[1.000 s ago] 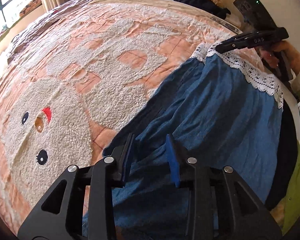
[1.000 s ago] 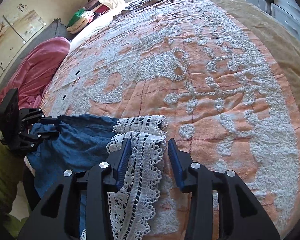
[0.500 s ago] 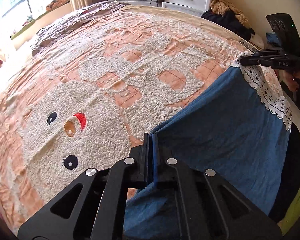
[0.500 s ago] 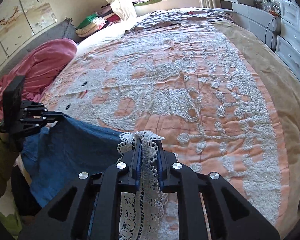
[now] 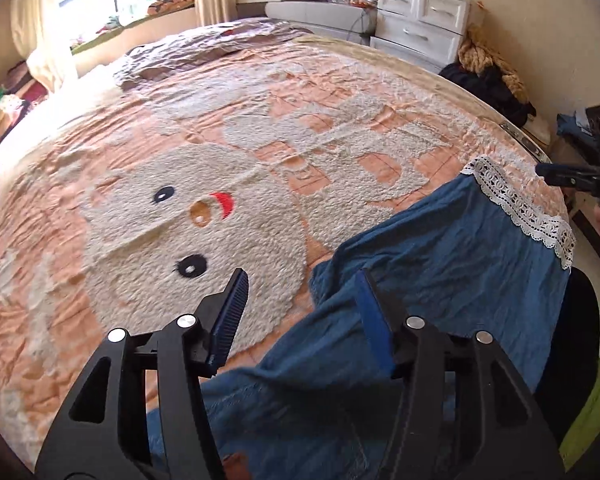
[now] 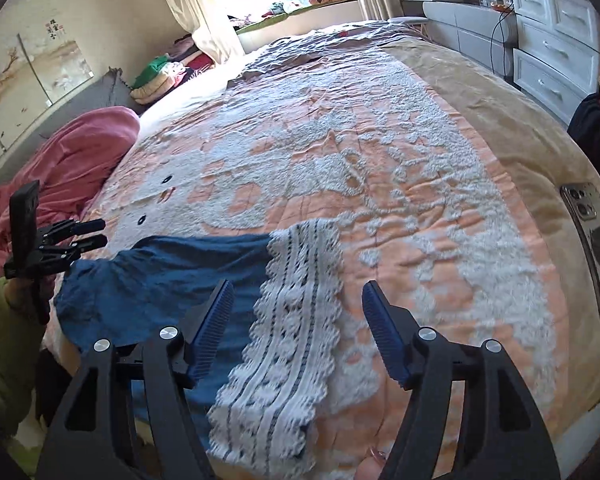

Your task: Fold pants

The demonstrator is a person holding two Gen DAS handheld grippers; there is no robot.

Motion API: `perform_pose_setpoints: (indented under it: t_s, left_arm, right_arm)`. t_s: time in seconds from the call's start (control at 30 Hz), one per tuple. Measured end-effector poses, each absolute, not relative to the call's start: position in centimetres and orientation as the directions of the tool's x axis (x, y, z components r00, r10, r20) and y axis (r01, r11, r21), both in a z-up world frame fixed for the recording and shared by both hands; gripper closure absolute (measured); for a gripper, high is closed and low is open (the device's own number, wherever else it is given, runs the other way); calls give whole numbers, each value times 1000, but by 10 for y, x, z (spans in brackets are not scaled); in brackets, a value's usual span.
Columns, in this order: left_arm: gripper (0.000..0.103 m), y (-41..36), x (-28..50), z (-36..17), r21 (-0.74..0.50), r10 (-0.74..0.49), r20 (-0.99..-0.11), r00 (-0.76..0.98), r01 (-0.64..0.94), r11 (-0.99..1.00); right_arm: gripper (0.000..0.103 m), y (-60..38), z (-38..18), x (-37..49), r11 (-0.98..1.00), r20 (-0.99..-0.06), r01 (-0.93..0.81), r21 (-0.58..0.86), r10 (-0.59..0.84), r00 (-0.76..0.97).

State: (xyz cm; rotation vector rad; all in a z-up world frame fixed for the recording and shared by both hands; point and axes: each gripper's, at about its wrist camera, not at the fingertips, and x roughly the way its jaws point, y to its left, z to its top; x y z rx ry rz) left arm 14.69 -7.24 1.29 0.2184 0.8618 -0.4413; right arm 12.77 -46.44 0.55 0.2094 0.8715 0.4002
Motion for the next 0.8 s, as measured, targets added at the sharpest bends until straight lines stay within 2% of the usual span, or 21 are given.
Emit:
perform_pose_setpoints:
  t_s: [0.13,0.23,0.3,0.4,0.43,0.47,0.57,0.63,0.73,0.8]
  left_arm:
    - [55,-44,103,16,-54,-324,-741,589,428,902]
    - [55,-24,83,5,-37,-256,-758,600,352,935]
    - [55,-14,74,-7,-33,-230,-777,586,327,945]
    - [55,-9,66,-27,-33,-210,-820,533,321,947]
    - [55,-7,65,-35,-35,-203,-831,517,316,948]
    - [55,-4,64,-39,-40,-202,-836,510,311,950]
    - [62,7,58,-39,-66,-219,-826,519,297,952]
    - [63,15,54,-37,-96,-240,-821,518,288,953]
    - [63,20,51,-41,-120,-261,-816,516,289,950]
    - [63,19,50,-41,-118,-259,-814,520,288,950]
  right_arm:
    - [35,-458,-4,89,914,-720,-228,336,405,564]
    - [37,-464,-15,74,911,-733,-183,370,407,545]
    - [57,-466,-17,66,900,-730,-183,395,429,533]
    - [58,-456,-21,63,904,-759,-219,367,427,492]
    - [62,-450,-25,63,909,-777,-231,346,416,473]
    - [86,-446,-28,63,911,-786,-245,331,410,463]
    - [86,-442,-34,52,919,-815,-297,258,372,444]
    - [86,-450,-38,45,925,-820,-284,254,361,444]
    - [74,-452,-54,37,939,-842,-271,212,316,437]
    - [68,-457,-55,35,937,-842,-250,246,334,423]
